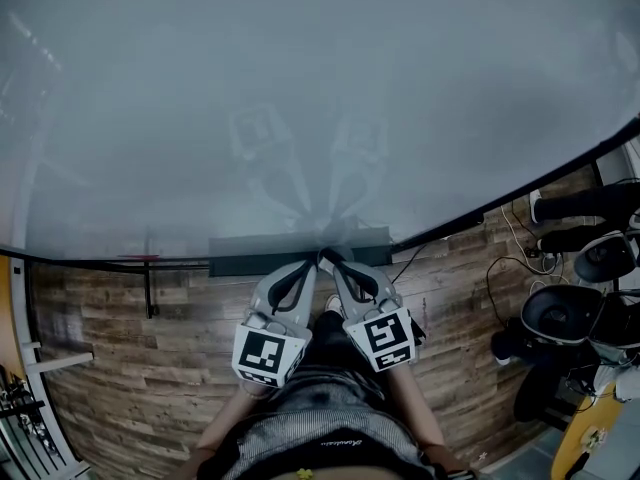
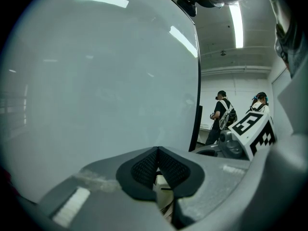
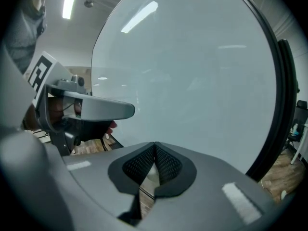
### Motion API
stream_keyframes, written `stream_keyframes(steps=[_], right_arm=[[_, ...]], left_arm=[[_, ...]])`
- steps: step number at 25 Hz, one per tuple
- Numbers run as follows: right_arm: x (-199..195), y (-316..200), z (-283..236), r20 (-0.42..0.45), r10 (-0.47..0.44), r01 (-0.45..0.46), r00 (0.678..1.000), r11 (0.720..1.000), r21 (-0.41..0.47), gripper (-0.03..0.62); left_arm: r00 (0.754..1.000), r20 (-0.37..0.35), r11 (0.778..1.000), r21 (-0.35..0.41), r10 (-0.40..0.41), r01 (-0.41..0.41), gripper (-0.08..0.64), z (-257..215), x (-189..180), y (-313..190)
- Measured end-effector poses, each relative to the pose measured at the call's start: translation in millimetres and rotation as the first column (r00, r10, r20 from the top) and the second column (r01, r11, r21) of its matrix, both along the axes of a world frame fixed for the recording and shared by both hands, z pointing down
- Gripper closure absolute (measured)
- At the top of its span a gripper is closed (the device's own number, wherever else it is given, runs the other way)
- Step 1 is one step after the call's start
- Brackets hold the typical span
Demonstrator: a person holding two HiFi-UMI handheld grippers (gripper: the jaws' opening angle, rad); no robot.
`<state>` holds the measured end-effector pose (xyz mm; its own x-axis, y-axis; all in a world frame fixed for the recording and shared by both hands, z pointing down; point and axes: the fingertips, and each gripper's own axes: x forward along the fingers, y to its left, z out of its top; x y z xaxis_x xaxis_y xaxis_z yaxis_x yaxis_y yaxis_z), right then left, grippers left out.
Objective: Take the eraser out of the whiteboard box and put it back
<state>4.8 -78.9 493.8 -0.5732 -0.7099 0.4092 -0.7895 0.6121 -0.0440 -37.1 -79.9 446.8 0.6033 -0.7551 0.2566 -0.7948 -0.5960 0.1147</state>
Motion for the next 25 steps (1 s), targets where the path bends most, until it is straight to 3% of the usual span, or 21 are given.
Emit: stream_keyframes(steps=[10,11,13,17,25], right_arm=[[1.9,4.4,10.4,-0.037,0.0,-0.001,0.999,1.0,-0.019,0.588],[1.0,4.9,11.5,-0.046,-0.008,0.008,0.999,1.0,-0.016,0.578],[-1.2,6.2,14.0,-0.074,-0.035,0.034,0.997,0.999,-0.008,0.471],[-2.4,4.9,21.5,-0.13,-0.061,0.06,0.99,0.998,-0.013,0.442],[-2.2,0.7,37.6,-0.154,-0.091,0.082,0.984,0.994,-0.067,0.407]], left_arm=[[1.0,-0.015,1.0,-0.016,0.008,-0.008,0.56,3.7,-1.6,4.8],[1.0,-0.02,1.0,-0.018,0.006,-0.007,0.56,4.3,-2.2,5.0],[1.0,-0.025,1.0,-0.02,0.005,-0.006,0.56,5.5,-2.5,5.1],[1.0,-0.031,1.0,-0.03,-0.001,0.0,0.56,6.0,-2.9,5.3],[0.999,-0.032,0.999,-0.029,-0.043,0.042,0.56,6.3,-11.9,3.8]])
